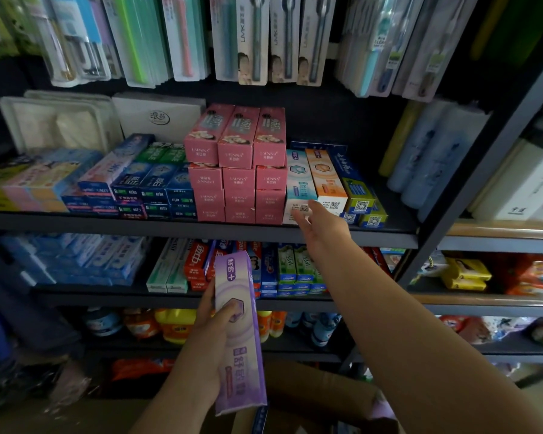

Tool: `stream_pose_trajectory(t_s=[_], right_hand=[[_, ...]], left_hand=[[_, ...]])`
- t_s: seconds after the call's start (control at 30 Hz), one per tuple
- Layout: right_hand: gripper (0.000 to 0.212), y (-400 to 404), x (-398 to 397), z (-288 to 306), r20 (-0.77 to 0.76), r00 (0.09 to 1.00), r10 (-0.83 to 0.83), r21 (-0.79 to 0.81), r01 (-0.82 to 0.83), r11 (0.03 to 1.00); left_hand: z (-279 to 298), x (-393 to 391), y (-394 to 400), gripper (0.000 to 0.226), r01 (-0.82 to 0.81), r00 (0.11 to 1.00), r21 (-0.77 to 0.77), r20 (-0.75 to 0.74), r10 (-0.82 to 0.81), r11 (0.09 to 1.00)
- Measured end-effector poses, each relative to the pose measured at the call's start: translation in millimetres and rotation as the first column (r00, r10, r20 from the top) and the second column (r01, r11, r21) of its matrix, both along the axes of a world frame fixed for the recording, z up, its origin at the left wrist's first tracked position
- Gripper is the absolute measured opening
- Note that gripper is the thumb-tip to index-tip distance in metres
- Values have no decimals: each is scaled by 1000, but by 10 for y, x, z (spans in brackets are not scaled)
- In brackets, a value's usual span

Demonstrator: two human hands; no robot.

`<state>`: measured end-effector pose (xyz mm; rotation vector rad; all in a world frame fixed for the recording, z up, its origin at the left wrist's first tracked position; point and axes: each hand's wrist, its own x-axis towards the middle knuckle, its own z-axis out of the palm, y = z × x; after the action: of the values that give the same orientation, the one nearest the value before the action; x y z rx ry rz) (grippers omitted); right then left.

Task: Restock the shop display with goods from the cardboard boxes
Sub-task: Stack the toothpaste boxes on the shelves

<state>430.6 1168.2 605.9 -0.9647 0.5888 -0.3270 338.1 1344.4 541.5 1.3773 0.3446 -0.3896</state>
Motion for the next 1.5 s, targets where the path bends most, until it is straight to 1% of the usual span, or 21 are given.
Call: stream_pose_trajectory(t_s=[0.3,0.43,0.47,0.5,0.53,0.57,0.6,0.63,0.67,0.7,0.77,0.83,0.9,1.03,1.07,1.13,1.2,1.27,1.37,1.43,1.5], right_hand=[[37,-8,30,2,45,998,41,88,-45,995],[37,-10,-128,66,55,990,131,191,-139,972],[35,-3,-196,70,54,988,143,171,-150,974],[32,2,-279,40,22,987,160,78,-162,984],[29,17,-395,-6,-51,977,205,-84,-209,974],[28,44,-536,-95,-162,949,270,-266,-305,914],[25,88,-710,-186,-284,897,339,-397,-431,810],[22,142,-907,-288,-386,830,403,-452,-551,701],[19,194,-1097,-405,-454,763,461,-453,-643,618],[19,240,-1265,-510,-486,712,507,-430,-700,570],[22,318,-1522,-662,-506,661,553,-388,-748,539],[26,363,-1685,-725,-503,667,550,-369,-741,561],[31,395,-1803,-718,-479,710,515,-364,-695,620],[51,371,-1957,-659,-392,789,473,-325,-600,731],[49,343,-1981,-648,-356,814,459,-297,-564,770],[32,264,-2010,-616,-302,860,411,-256,-488,834],[16,190,-2002,-542,-237,903,359,-244,-413,877],[18,113,-1943,-437,-173,933,315,-261,-352,899],[32,-11,-1756,-170,-101,956,274,-357,-292,887],[35,-108,-1532,18,-79,964,254,-421,-263,868],[30,-202,-1218,174,-84,969,234,-451,-246,858]], left_hand=[[-29,4,1,43,3,1000,-1,-2,-3,1000],[-13,9,-21,45,1,1000,-19,4,-1,1000],[-8,12,-28,45,1,1000,-35,7,-1,999],[-8,23,-36,46,2,1000,-48,12,-2,999],[-16,33,-45,47,8,1000,-59,20,-7,998],[-29,44,-55,49,17,999,-65,34,-15,998],[-38,48,-67,51,28,998,-63,51,-24,998],[-40,49,-87,52,37,997,-62,70,-33,997],[-45,52,-107,53,44,995,-66,88,-38,997],[-47,52,-132,54,51,993,-76,106,-42,996],[-45,51,-191,56,57,989,-97,143,-43,994],[-49,50,-254,58,51,987,-124,156,-32,991],[-49,27,-308,55,52,990,-138,137,-33,989],[-26,2,-386,37,128,986,-123,121,-113,984],[-1,3,-394,39,165,980,-113,128,-150,980],[50,12,-399,43,232,964,-90,154,-217,969],[85,32,-385,30,246,955,-27,180,-238,969],[101,54,-348,17,213,963,-4,168,-209,977],[133,66,-268,20,187,974,-18,137,-183,982],[132,58,-215,18,173,978,-10,123,-171,985],[108,61,-183,15,151,982,18,112,-152,988]])
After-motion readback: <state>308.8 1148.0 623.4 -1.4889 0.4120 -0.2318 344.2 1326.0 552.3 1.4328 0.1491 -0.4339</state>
